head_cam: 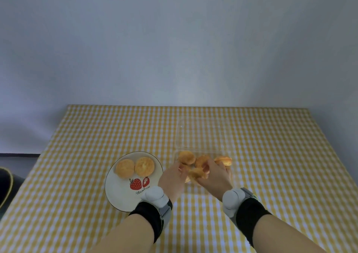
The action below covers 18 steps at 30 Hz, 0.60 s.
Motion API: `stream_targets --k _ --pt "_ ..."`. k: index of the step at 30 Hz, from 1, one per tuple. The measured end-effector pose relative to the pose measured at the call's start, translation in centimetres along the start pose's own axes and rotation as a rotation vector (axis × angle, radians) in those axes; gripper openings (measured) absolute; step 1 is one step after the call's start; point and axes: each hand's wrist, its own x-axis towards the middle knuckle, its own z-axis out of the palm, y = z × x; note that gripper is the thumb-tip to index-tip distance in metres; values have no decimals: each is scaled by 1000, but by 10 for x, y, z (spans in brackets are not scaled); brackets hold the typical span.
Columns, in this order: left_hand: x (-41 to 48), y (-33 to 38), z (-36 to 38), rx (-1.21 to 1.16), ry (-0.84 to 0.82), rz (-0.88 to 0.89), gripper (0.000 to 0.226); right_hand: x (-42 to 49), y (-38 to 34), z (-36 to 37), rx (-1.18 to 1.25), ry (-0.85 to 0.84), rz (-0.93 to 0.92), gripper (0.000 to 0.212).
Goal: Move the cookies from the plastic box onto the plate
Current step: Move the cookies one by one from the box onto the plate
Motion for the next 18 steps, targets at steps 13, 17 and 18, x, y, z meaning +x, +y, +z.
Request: stream_targets --k 13,17,18 --pt "6 -1 -32 -928 -304 -431 31 4 -24 -27 554 -136 81 42" --pt "2 -18 -36 -1019 -179 -470 29 18 -14 -21 411 -99 161 36" --pt "1 -23 -38 -1044 -137 -484 25 23 -10 -20 188 -46 176 40"
